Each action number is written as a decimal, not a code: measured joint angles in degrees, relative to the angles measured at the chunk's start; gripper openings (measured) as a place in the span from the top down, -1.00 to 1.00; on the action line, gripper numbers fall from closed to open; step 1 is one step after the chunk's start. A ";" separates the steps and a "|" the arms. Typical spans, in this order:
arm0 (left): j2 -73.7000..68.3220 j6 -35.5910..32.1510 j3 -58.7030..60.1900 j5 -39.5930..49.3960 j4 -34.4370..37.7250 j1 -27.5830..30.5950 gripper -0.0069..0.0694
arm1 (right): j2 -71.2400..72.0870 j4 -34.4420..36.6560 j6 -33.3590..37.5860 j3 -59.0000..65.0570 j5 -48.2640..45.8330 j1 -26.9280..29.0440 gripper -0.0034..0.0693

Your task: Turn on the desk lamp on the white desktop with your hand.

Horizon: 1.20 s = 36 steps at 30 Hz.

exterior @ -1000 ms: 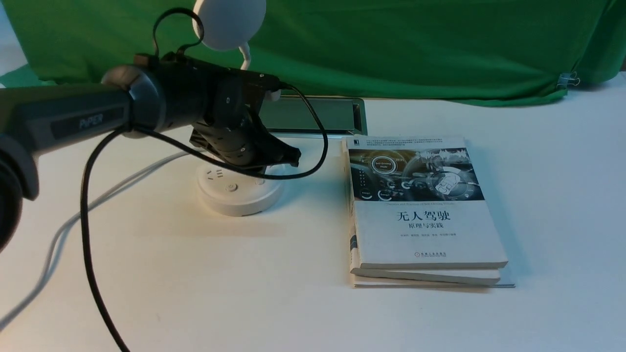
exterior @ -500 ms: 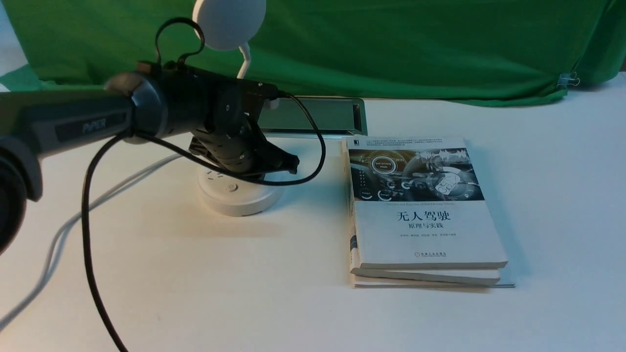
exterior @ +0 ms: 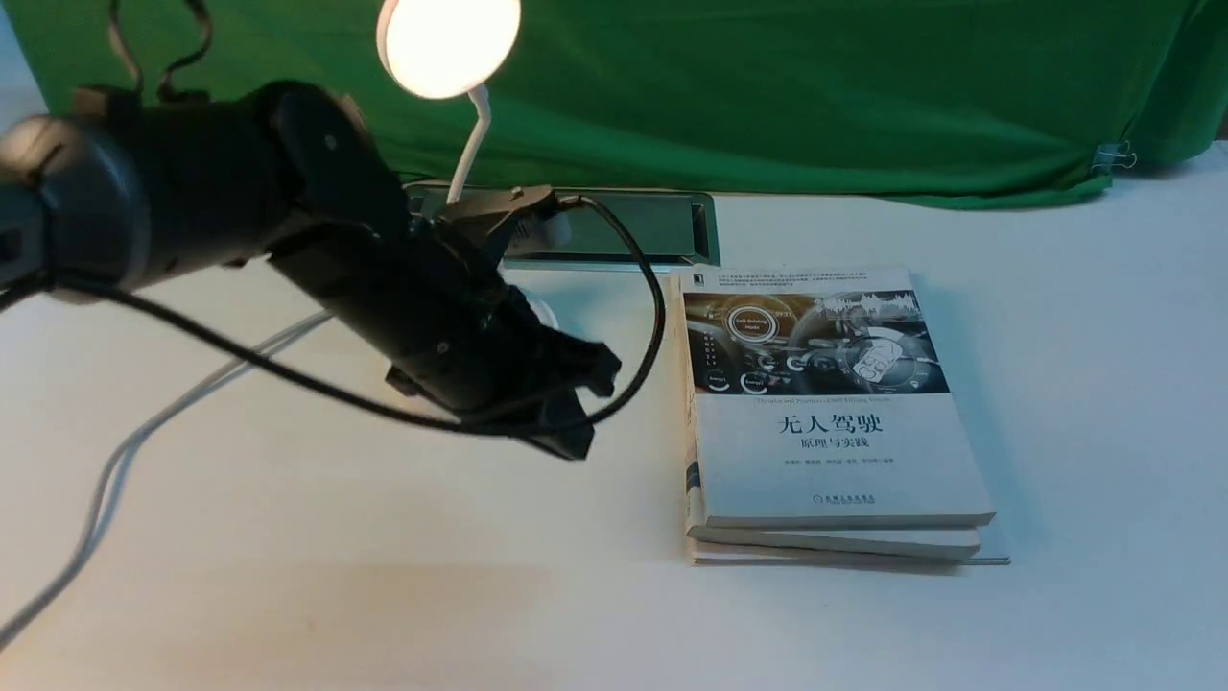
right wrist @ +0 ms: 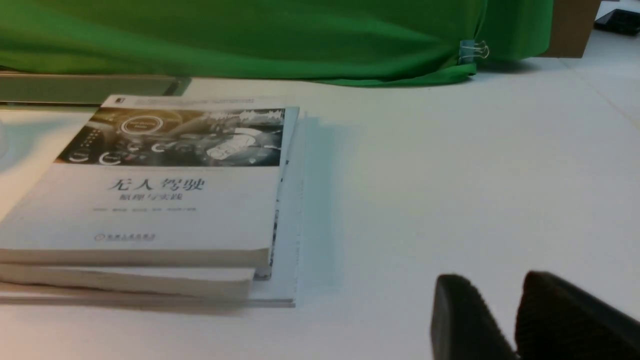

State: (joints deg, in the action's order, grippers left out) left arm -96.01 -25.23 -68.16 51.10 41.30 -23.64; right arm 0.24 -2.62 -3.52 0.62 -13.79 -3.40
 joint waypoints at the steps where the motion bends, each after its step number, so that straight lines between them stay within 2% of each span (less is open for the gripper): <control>1: 1.32 -0.58 0.50 0.11 0.53 0.00 0.82 | 0.00 0.00 0.00 0.00 0.00 0.00 0.25; 4: 14.18 -5.94 5.82 2.04 4.17 0.00 0.82 | 0.00 0.00 0.00 0.00 0.00 0.00 0.25; 8: 28.87 -8.10 7.24 2.49 2.97 0.00 0.82 | 0.00 0.00 0.00 0.00 0.00 0.00 0.25; 10: 36.64 -9.82 7.42 -0.56 1.06 0.00 0.82 | 0.00 0.00 0.00 0.00 0.00 0.00 0.25; 13: 44.16 -10.74 7.42 -5.08 -3.54 0.00 0.82 | 0.00 0.00 0.00 0.00 0.00 0.00 0.25; 17: 54.16 -11.22 7.47 -9.67 -15.48 0.00 0.82 | 0.00 0.00 0.00 0.00 0.00 0.00 0.25; 20: 59.99 -11.41 7.53 -10.74 -21.19 0.00 0.82 | 0.00 0.00 0.00 0.00 0.00 0.00 0.25; 28: 69.03 -11.91 7.58 -10.39 -29.63 0.00 0.82 | 0.00 0.00 0.00 0.00 0.00 0.00 0.25; 33: 71.36 -7.81 8.28 -4.92 -33.76 0.00 0.82 | 0.00 0.00 0.00 0.00 0.00 0.00 0.25; 36: 73.17 -0.06 12.21 -3.32 -38.41 0.32 0.81 | 0.00 0.00 0.00 0.00 0.00 0.00 0.25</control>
State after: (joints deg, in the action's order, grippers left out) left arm -22.84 -25.28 -55.95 47.79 2.89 -23.32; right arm 0.24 -2.62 -3.52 0.62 -13.79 -3.40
